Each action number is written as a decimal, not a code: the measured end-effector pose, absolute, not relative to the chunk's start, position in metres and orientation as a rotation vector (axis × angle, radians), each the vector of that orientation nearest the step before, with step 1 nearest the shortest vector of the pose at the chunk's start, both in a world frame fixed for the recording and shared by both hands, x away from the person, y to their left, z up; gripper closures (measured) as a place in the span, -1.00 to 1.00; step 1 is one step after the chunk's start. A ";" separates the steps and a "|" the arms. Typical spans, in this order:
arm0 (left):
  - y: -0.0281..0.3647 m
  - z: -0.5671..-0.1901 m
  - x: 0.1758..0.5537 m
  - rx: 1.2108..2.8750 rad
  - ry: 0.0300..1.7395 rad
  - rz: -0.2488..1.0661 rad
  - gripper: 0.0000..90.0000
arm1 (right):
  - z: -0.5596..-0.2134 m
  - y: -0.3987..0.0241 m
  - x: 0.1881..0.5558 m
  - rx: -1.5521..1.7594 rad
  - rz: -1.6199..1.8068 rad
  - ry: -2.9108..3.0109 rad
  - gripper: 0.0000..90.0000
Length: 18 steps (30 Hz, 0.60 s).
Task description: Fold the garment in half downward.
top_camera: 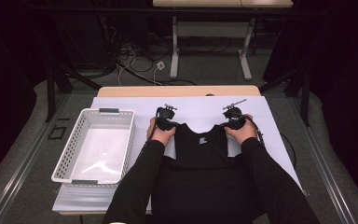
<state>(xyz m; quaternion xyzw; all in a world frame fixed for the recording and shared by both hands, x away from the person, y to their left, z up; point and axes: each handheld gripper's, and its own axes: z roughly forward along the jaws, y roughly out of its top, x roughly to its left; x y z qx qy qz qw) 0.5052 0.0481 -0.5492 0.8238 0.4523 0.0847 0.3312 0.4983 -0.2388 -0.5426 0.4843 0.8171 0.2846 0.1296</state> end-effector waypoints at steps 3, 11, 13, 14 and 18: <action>0.049 -0.547 0.505 2.155 1.186 0.225 0.94 | -0.539 -0.239 0.497 1.399 0.828 2.367 0.92; 0.058 -0.529 0.505 2.088 1.171 0.266 0.95 | -0.519 -0.254 0.498 1.416 0.926 2.252 0.94; 0.060 -0.522 0.505 2.074 1.169 0.275 0.95 | -0.514 -0.257 0.497 1.421 0.948 2.229 0.94; 0.060 -0.519 0.505 2.070 1.163 0.281 0.95 | -0.512 -0.258 0.497 1.418 0.959 2.221 0.94; 0.060 -0.504 0.506 2.050 1.134 0.307 0.95 | -0.503 -0.259 0.496 1.405 0.988 2.199 0.94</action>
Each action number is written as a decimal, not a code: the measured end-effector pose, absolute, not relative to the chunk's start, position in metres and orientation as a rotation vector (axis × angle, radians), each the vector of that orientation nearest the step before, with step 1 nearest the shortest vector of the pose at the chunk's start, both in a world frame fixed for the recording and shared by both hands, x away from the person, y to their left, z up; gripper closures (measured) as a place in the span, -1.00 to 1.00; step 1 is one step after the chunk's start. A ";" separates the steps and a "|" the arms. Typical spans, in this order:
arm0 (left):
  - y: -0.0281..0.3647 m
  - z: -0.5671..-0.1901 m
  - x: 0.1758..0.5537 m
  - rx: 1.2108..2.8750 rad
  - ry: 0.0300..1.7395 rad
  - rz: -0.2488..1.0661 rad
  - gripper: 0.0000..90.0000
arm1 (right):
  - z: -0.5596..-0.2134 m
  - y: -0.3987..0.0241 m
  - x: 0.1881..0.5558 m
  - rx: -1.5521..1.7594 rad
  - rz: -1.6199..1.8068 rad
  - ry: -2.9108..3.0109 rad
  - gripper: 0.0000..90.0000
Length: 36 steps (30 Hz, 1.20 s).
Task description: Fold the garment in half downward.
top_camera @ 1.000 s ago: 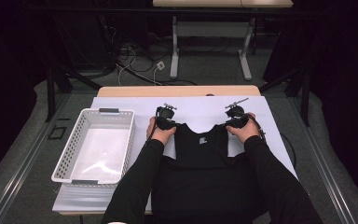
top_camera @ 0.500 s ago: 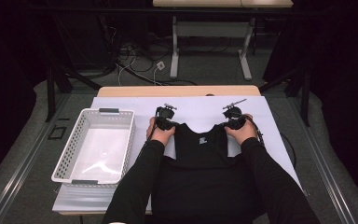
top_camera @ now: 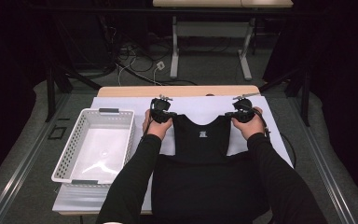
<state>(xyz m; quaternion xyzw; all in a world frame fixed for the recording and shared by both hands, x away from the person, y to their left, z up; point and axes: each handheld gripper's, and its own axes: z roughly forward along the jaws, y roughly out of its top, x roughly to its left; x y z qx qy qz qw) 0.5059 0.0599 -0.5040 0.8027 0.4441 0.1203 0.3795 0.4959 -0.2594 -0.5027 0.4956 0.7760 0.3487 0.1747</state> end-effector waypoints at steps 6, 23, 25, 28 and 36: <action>0.059 -0.479 0.510 2.033 1.107 0.362 0.95 | -0.478 -0.253 0.499 1.346 0.975 2.187 0.94; 0.057 -0.432 0.515 1.980 1.055 0.423 0.95 | -0.423 -0.246 0.507 1.258 1.014 2.113 0.94; 0.057 -0.435 0.514 1.984 1.057 0.413 0.95 | -0.427 -0.247 0.505 1.263 1.022 2.125 0.94; 0.058 -0.441 0.511 1.981 1.066 0.388 0.95 | -0.435 -0.248 0.502 1.273 1.027 2.140 0.94; 0.060 -0.444 0.498 1.965 1.068 0.338 0.95 | -0.440 -0.253 0.491 1.297 1.072 2.174 0.94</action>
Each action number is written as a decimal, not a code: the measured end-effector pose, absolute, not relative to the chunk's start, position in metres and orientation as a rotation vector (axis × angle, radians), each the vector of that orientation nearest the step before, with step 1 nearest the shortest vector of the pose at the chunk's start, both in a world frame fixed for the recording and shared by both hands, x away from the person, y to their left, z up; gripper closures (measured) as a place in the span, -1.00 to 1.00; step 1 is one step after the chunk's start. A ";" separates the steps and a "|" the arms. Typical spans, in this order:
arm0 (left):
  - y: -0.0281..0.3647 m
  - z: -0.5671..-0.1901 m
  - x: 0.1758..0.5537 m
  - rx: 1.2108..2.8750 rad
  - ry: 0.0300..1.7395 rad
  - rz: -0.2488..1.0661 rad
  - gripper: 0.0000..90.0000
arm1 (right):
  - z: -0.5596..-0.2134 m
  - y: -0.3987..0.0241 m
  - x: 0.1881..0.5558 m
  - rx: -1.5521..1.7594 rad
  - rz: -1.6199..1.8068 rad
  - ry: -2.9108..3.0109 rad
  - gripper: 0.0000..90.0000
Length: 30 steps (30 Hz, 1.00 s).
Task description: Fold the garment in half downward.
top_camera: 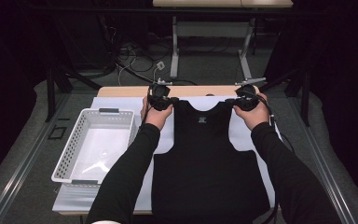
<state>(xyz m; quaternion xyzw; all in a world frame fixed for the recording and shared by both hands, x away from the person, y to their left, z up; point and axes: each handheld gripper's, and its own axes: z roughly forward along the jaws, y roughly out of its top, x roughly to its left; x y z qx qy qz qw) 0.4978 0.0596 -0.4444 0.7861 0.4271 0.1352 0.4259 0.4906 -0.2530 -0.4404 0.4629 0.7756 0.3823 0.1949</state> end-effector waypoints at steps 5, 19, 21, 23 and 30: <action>0.057 -0.440 0.482 1.961 1.060 0.313 0.95 | -0.433 -0.255 0.480 1.315 1.104 2.192 0.94; 0.064 -0.429 0.444 1.919 1.022 0.262 0.95 | -0.419 -0.256 0.438 1.297 1.201 2.254 0.94; 0.067 -0.429 0.440 1.907 1.023 0.245 0.95 | -0.418 -0.258 0.433 1.295 1.206 2.246 0.94; 0.070 -0.430 0.435 1.900 1.016 0.237 0.96 | -0.417 -0.260 0.428 1.300 1.223 2.237 0.94; 0.078 -0.430 0.415 1.872 0.974 0.223 0.96 | -0.413 -0.270 0.411 1.268 1.287 2.209 0.94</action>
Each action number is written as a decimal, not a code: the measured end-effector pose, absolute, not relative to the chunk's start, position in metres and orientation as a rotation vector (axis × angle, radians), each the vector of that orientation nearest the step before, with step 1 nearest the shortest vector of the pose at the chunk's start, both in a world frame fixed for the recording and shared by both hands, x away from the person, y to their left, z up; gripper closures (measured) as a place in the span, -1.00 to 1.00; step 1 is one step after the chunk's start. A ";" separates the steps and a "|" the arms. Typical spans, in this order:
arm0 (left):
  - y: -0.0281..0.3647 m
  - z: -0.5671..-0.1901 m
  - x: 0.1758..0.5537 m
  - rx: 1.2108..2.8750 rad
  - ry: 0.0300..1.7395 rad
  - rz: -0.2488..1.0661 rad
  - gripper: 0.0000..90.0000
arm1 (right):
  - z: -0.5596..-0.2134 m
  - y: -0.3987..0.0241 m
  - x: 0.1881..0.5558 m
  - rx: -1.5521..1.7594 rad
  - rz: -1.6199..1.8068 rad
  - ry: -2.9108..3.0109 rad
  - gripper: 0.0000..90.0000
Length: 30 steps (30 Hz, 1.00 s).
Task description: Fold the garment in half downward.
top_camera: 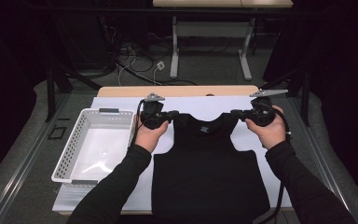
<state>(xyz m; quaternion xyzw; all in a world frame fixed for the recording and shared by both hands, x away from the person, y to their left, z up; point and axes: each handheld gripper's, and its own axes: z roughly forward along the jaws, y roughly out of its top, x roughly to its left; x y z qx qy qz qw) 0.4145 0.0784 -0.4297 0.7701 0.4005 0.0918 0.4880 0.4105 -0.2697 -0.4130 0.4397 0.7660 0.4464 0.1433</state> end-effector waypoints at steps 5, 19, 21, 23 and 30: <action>0.082 -0.429 0.403 1.864 0.950 0.205 0.96 | -0.412 -0.273 0.399 1.250 1.308 2.212 0.94; 0.092 -0.440 0.375 1.842 0.926 0.157 0.96 | -0.423 -0.276 0.369 1.221 1.343 2.226 0.94; 0.094 -0.443 0.370 1.843 0.920 0.150 0.96 | -0.426 -0.276 0.365 1.216 1.339 2.232 0.94; 0.094 -0.447 0.366 1.842 0.917 0.140 0.96 | -0.429 -0.276 0.361 1.213 1.342 2.234 0.94; 0.091 -0.463 0.353 1.857 0.917 0.110 0.96 | -0.441 -0.277 0.348 1.217 1.325 2.252 0.94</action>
